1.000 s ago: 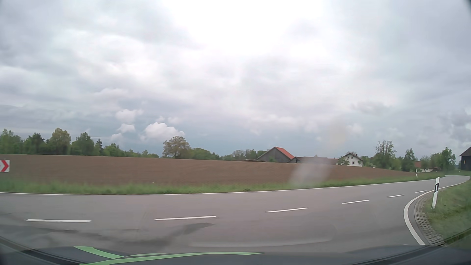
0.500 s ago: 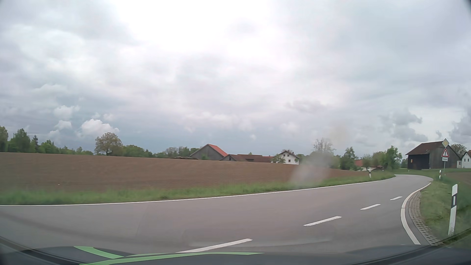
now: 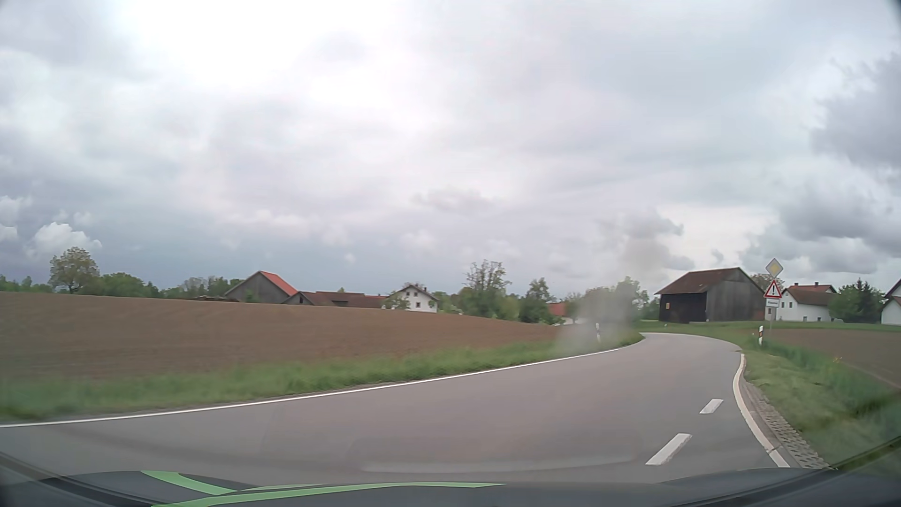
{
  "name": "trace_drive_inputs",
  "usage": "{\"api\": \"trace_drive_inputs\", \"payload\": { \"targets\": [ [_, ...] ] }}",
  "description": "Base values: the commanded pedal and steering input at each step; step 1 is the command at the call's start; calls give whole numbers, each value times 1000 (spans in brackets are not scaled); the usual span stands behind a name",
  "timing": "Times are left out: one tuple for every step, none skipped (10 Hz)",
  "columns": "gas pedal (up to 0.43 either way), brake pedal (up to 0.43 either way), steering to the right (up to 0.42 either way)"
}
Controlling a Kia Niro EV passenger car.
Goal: Follow the waypoints while adhering to traffic rules and regulations
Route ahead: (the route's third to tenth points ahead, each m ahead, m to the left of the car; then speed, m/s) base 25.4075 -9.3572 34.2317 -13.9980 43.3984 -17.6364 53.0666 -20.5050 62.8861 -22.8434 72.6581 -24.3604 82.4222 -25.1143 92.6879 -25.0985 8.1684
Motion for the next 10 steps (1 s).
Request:
{"api": "trace_drive_inputs", "payload": {
  "targets": [
    [260,0,263],
    [280,0,253],
    [280,0,245],
    [287,0,235],
    [311,0,221],
    [319,0,205],
    [331,0,183],
    [370,0,159],
    [378,0,129],
    [390,0,104]
  ]
}}
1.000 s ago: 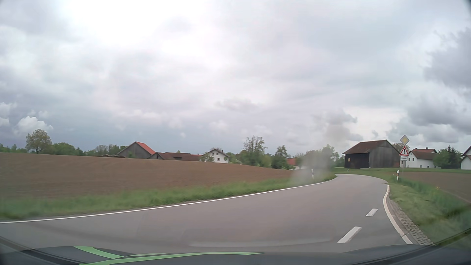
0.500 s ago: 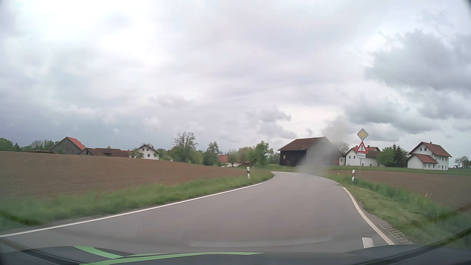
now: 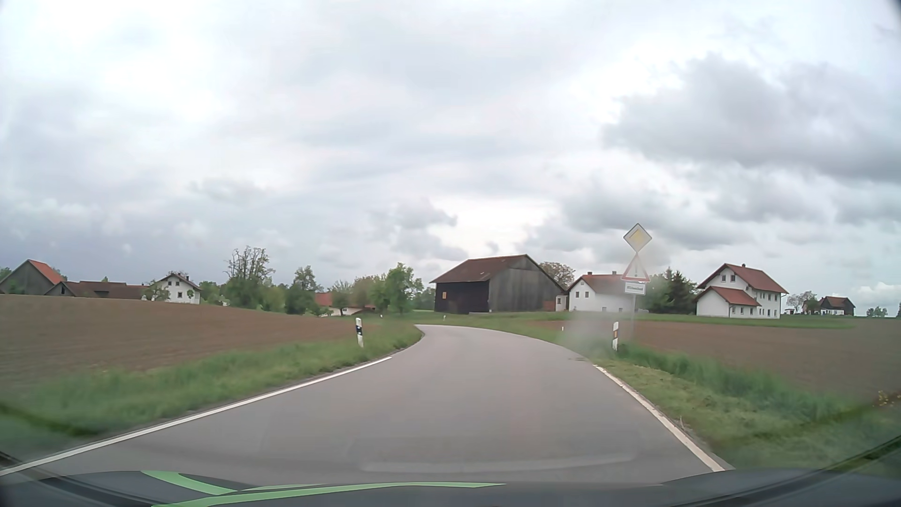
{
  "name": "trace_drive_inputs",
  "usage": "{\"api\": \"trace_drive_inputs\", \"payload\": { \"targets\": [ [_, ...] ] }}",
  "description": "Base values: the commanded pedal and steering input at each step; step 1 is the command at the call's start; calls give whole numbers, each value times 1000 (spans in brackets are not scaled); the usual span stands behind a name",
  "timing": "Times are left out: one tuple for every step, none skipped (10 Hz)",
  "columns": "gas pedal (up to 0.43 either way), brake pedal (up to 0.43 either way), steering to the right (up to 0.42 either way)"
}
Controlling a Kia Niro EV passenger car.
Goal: Follow the waypoints while adhering to traffic rules and regulations
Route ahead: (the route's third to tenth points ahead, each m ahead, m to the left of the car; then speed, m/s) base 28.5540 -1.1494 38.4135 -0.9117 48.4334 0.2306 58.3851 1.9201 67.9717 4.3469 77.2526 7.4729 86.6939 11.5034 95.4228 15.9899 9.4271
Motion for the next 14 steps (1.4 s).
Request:
{"api": "trace_drive_inputs", "payload": {
  "targets": [
    [398,0,89],
    [409,0,79],
    [421,0,76],
    [421,0,71],
    [421,0,59],
    [429,0,45],
    [429,0,27],
    [429,0,15],
    [441,0,5],
    [441,0,-1],
    [441,0,-10],
    [441,0,-18],
    [441,0,-23],
    [441,0,-27]
  ]
}}
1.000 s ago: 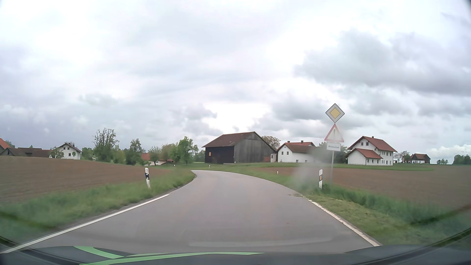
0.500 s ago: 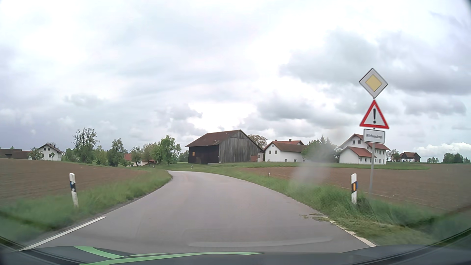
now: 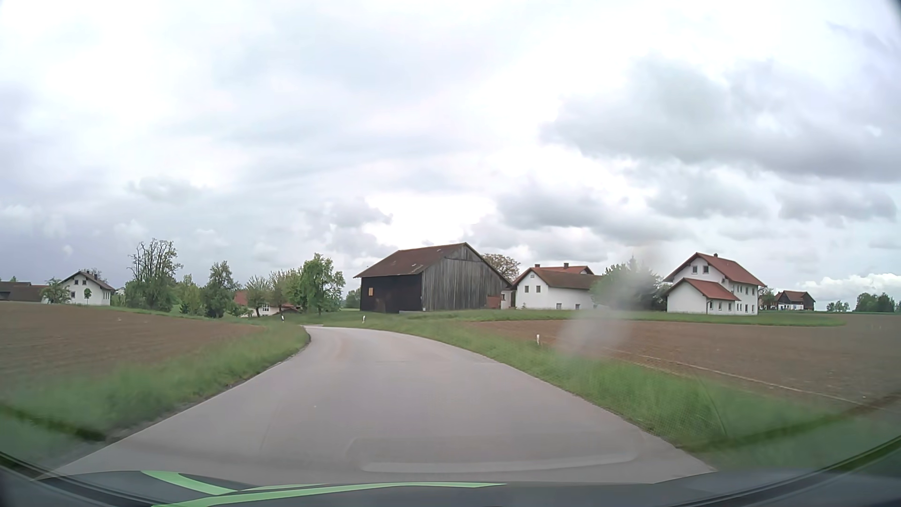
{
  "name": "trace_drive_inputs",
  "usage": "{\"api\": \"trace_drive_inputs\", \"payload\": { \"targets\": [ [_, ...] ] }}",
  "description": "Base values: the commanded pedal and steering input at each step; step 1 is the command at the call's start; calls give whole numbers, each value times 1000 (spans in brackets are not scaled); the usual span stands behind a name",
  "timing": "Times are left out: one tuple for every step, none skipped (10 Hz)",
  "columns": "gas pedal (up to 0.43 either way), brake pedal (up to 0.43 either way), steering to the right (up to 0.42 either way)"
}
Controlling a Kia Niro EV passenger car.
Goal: Follow the waypoints while adhering to traffic rules and regulations
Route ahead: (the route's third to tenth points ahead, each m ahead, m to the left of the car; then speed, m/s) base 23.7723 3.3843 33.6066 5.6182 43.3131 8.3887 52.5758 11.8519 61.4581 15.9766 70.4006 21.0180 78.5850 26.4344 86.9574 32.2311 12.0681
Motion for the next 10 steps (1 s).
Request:
{"api": "trace_drive_inputs", "payload": {
  "targets": [
    [441,0,-28],
    [441,0,-29],
    [441,0,-30],
    [429,0,-34],
    [429,0,-36],
    [429,0,-36],
    [429,0,-36],
    [429,0,-36],
    [429,0,-36],
    [429,0,-39]
  ]
}}
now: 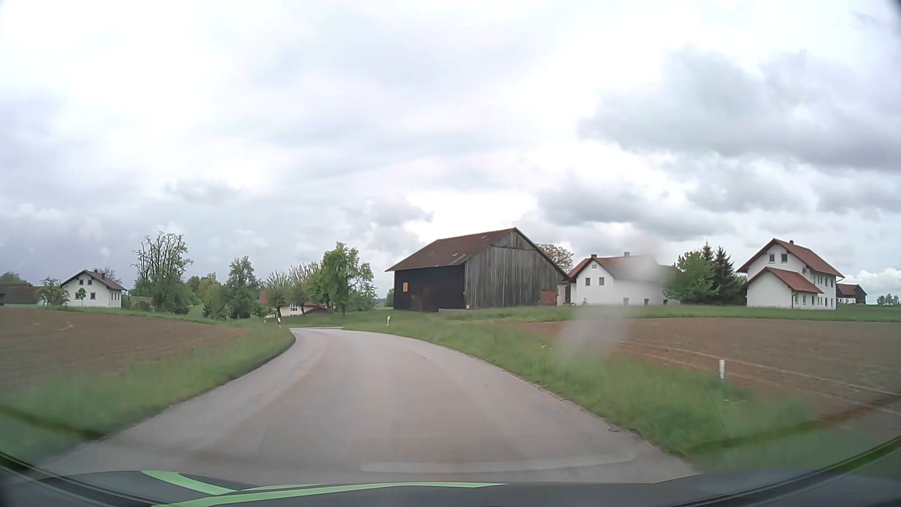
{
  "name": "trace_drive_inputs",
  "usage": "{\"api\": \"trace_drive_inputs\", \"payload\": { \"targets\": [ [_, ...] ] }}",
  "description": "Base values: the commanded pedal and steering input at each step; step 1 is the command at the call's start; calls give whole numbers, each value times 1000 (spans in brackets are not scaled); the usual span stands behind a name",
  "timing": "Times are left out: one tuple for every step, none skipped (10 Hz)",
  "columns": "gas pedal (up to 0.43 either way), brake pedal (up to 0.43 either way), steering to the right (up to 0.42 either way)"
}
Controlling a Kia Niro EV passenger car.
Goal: Follow the waypoints while adhering to traffic rules and regulations
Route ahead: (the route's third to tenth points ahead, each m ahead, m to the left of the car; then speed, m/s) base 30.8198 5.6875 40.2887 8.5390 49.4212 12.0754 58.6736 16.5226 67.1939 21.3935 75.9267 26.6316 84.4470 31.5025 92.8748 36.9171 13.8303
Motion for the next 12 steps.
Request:
{"api": "trace_drive_inputs", "payload": {
  "targets": [
    [421,0,-41],
    [409,0,-43],
    [409,0,-44],
    [409,0,-45],
    [409,0,-48],
    [409,0,-49],
    [409,0,-49],
    [409,0,-49],
    [409,0,-49],
    [409,0,-49],
    [409,0,-49],
    [409,0,-50]
  ]
}}
